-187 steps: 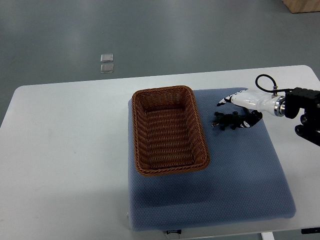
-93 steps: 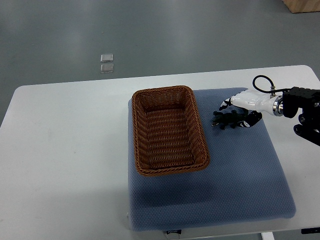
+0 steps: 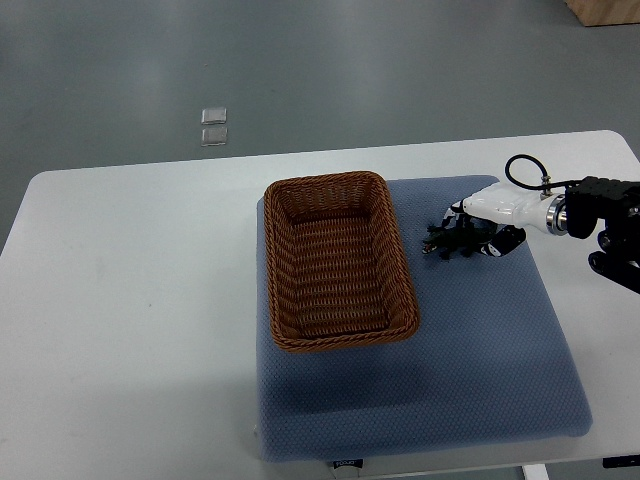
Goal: Place crocodile in brown basket with right hand
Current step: 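Close the right hand's fingers around the crocodile toy, then lift the crocodile with the right hand and carry it over the basket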
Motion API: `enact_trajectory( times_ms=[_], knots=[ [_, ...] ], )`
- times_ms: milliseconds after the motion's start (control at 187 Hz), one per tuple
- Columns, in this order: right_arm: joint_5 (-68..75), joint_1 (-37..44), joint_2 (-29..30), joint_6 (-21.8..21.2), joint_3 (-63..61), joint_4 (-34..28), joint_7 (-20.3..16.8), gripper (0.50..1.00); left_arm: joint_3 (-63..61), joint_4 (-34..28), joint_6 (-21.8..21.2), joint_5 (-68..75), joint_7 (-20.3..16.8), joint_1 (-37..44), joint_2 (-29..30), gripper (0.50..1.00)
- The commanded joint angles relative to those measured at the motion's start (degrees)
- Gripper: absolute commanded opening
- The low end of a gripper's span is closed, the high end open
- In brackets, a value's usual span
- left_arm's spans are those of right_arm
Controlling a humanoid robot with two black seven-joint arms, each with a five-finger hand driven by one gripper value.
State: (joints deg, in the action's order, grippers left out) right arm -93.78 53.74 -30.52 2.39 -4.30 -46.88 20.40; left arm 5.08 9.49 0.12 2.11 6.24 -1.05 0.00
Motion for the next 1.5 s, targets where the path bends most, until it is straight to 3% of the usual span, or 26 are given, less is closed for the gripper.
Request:
enact_trajectory(
  times_ms=[0, 161, 707, 975, 1205, 1494],
  knots=[
    [0.0, 0.0, -0.1, 0.0, 0.0, 0.0, 0.0, 0.56, -0.1, 0.0, 0.0, 0.0, 0.0, 0.0, 0.0, 1.0],
    [0.0, 0.0, -0.2, 0.1, 0.0, 0.0, 0.0, 0.5, 0.0, 0.0, 0.0, 0.0, 0.0, 0.0, 0.0, 1.0],
    [1.1, 2.3, -1.7, 3.4, -1.2, 0.3, 0.7, 0.5, 0.0, 0.0, 0.1, 0.0, 0.0, 0.0, 0.0, 1.0],
    [1.3, 7.4, -1.6, 6.1, -1.3, -4.2, 1.7, 0.5, 0.0, 0.0, 0.1, 0.0, 0.0, 0.0, 0.0, 1.0],
    [1.2, 8.9, 3.5, 11.1, -1.3, -7.8, 2.6, 0.5, 0.0, -0.1, 0.0, 0.0, 0.0, 0.0, 0.0, 1.0],
    [1.1, 9.5, 10.5, 12.5, -1.1, -8.1, 3.8, 0.5, 0.0, 0.0, 0.1, 0.0, 0.0, 0.0, 0.0, 1.0]
  ],
)
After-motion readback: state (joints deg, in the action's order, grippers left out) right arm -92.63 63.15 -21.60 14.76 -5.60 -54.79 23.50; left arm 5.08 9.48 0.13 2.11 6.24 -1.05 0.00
